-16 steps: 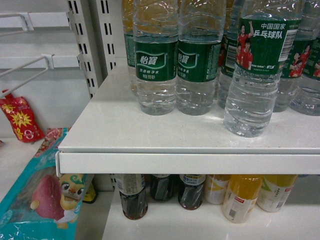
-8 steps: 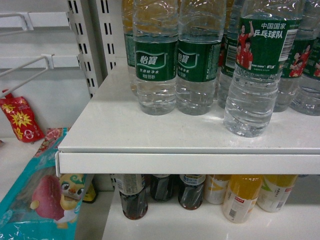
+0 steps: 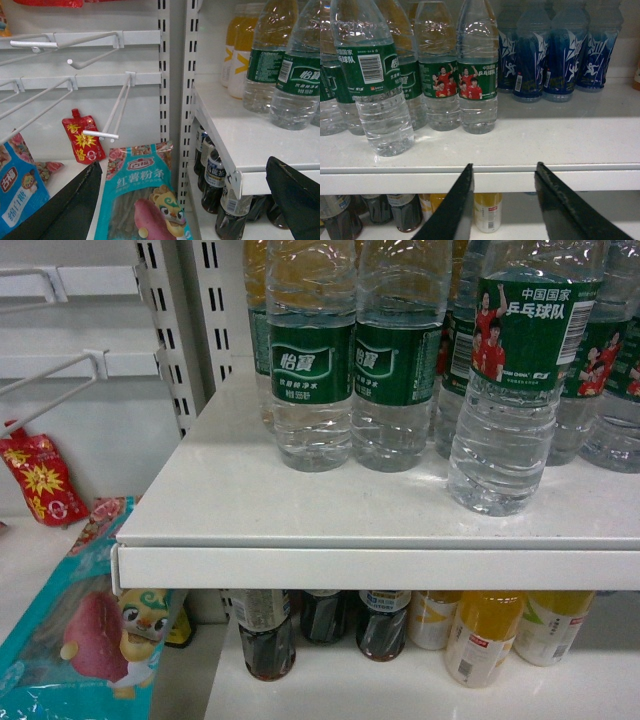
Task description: Move water from second to third shelf
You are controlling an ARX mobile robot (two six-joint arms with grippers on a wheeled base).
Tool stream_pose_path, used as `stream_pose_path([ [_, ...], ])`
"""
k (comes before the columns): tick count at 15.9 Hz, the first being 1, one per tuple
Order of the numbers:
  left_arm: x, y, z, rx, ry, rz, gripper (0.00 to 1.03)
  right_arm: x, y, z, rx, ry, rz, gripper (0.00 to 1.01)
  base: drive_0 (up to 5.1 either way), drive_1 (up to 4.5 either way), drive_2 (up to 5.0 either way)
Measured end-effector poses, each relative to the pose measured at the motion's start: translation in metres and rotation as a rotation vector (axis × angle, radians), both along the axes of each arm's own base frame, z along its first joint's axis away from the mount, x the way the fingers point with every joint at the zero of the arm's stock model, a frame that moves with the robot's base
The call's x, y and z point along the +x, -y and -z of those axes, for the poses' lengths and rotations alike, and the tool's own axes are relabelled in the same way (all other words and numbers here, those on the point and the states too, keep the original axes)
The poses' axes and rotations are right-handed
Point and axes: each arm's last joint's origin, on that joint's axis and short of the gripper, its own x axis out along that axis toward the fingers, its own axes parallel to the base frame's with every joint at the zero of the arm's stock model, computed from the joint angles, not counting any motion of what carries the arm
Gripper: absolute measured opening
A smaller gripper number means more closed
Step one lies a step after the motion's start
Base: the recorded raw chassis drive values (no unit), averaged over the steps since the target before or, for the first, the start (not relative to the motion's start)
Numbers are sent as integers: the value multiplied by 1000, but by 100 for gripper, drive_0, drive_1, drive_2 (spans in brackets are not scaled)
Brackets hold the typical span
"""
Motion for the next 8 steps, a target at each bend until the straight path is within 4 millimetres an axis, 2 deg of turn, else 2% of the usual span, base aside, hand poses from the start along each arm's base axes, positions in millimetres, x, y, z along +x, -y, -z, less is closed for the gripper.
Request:
stream_pose_path([
  [4,0,0,0,0,0,0,98,0,0,0,0,0,0,86,0,0,0],
  [5,0,0,0,0,0,0,98,0,0,0,0,0,0,95,0,0,0],
  [8,0,0,0,0,0,0,98,0,0,0,0,0,0,100,0,0,0],
])
